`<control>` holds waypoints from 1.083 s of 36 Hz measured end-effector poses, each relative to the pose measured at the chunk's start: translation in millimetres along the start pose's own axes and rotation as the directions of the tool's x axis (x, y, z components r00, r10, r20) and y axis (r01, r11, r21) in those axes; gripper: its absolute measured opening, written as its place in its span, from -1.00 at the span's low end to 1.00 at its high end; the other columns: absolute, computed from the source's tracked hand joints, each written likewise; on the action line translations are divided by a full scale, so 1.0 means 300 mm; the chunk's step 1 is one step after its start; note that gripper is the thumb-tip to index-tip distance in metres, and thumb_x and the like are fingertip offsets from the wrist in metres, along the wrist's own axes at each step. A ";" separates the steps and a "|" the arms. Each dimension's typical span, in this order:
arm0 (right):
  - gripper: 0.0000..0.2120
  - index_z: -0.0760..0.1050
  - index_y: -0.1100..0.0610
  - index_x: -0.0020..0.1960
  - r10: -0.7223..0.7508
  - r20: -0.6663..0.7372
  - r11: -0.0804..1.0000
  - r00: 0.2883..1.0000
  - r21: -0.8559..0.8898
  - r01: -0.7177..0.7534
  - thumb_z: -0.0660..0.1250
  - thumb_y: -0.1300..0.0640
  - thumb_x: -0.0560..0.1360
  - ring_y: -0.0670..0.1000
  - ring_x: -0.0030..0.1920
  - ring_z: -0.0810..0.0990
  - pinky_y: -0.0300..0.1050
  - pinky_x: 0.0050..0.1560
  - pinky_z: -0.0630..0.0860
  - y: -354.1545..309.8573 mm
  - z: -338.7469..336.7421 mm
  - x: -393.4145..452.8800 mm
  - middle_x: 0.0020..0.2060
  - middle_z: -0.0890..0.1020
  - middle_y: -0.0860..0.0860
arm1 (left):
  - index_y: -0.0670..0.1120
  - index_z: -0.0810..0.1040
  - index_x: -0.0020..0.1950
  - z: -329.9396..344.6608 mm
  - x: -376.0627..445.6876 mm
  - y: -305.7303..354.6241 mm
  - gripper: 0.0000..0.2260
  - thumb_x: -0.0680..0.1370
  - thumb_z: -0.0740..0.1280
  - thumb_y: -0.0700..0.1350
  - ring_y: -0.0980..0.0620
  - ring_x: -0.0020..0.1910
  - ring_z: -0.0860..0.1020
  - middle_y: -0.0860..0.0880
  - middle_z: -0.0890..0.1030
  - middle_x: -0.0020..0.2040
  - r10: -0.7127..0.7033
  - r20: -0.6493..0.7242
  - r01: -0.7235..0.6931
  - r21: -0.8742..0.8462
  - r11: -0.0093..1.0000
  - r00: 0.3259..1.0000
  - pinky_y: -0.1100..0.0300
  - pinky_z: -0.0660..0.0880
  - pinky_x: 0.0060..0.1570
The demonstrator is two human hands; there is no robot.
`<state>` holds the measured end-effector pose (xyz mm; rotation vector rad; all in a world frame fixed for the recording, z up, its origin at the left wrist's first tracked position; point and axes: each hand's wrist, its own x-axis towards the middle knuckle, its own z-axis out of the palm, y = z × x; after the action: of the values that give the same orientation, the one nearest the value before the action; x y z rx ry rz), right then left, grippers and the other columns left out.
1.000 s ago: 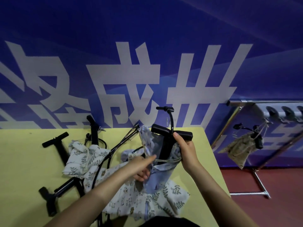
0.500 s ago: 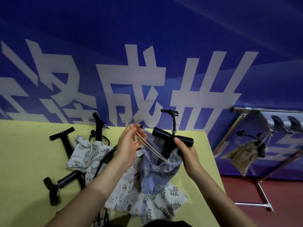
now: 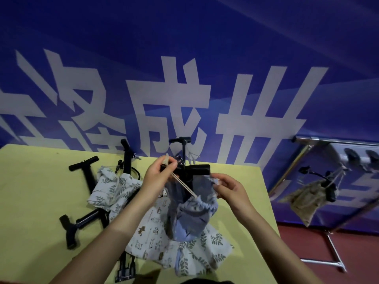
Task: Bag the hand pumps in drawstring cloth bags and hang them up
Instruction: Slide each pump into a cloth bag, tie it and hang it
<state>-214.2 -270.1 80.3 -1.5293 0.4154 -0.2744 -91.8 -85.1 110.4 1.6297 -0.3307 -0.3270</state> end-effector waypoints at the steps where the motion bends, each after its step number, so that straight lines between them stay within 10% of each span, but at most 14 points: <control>1: -0.66 0.57 0.08 0.12 0.009 -0.011 1.000 1.000 -0.028 -0.009 0.25 0.44 0.52 -0.13 -0.35 0.47 -0.25 -0.28 0.46 0.006 -0.009 0.001 -0.36 0.48 -0.05 | -0.01 0.60 -0.11 -0.020 0.004 -0.011 -0.90 0.58 0.32 -0.15 -0.03 -0.13 0.58 0.04 0.60 -0.16 -0.024 -0.013 0.023 -0.032 0.999 1.000 0.05 0.55 -0.05; 11: -0.93 0.57 0.17 -0.13 0.020 0.017 0.974 1.000 -0.225 -0.015 0.36 0.30 0.50 -0.12 -0.44 0.50 -0.23 -0.33 0.43 0.025 -0.012 0.001 -0.47 0.54 -0.03 | -0.06 0.53 -0.14 -0.087 -0.018 -0.047 -0.87 0.59 0.29 -0.19 -0.04 -0.07 0.57 0.01 0.57 -0.15 -0.073 0.003 0.072 -0.196 0.978 0.997 -0.07 0.53 0.07; 21: -0.80 0.41 0.21 -0.17 -0.144 -0.272 0.973 0.951 -0.213 0.086 0.44 0.21 0.47 -0.05 -0.48 0.53 -0.25 -0.37 0.47 -0.011 -0.018 -0.001 -0.50 0.58 0.02 | -0.04 0.54 -0.11 -0.006 -0.003 -0.022 -0.90 0.60 0.29 -0.16 -0.01 -0.13 0.52 0.02 0.53 -0.18 -0.004 -0.020 0.002 -0.093 0.996 1.000 0.01 0.56 0.00; 33: -0.65 0.49 0.18 -0.37 0.133 -0.284 0.928 0.949 -0.300 -0.220 0.39 0.04 0.52 -0.01 -0.44 0.61 -0.21 -0.42 0.43 0.036 -0.122 -0.006 -0.51 0.60 0.02 | -0.04 0.51 -0.09 0.060 0.019 -0.040 -0.92 0.61 0.28 -0.14 -0.02 -0.17 0.56 0.01 0.56 -0.16 0.104 -0.106 -0.106 -0.010 0.994 0.989 -0.04 0.56 -0.02; 39: -0.79 0.48 0.08 -0.28 0.434 -0.075 0.888 0.898 0.203 -0.412 0.40 0.07 0.50 -0.04 -0.26 0.43 -0.14 -0.12 0.40 -0.003 -0.147 -0.017 -0.36 0.43 -0.01 | -0.10 0.47 -0.10 0.127 0.036 -0.012 -0.90 0.61 0.26 -0.20 0.10 -0.34 0.58 0.01 0.55 -0.17 0.120 -0.060 -0.122 -0.028 0.992 0.991 0.20 0.57 -0.22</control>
<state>-237.6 -307.8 82.1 -1.2083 0.7856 -0.0554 -97.1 -123.9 103.5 1.5770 -0.3766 -0.1915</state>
